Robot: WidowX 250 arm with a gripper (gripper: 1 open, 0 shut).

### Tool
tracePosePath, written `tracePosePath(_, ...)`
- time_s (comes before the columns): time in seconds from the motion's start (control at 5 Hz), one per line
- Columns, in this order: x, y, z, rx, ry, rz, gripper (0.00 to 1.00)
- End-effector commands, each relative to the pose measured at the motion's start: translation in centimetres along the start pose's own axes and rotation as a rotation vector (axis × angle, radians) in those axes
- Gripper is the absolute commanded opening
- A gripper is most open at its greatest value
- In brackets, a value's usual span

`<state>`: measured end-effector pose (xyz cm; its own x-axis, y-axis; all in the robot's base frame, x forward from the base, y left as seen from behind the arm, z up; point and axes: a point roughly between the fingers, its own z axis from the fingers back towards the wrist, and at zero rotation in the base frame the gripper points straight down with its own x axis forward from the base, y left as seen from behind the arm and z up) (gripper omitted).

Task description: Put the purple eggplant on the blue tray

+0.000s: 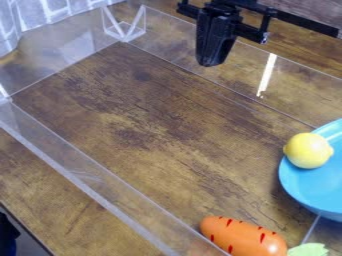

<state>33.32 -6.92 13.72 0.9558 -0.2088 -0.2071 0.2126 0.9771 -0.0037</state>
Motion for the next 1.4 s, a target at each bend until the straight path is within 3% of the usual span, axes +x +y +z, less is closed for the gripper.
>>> tracePosePath(0.0,-0.4,-1.4,3.0,0.009,-0.101,-0.028,0.0)
tracePosePath(0.6,0.0,-4.0,2.4,0.019,-0.097,-0.064,0.0)
tracePosePath(1.2,0.5,-2.4,2.1,0.022,-0.109,-0.013,0.0)
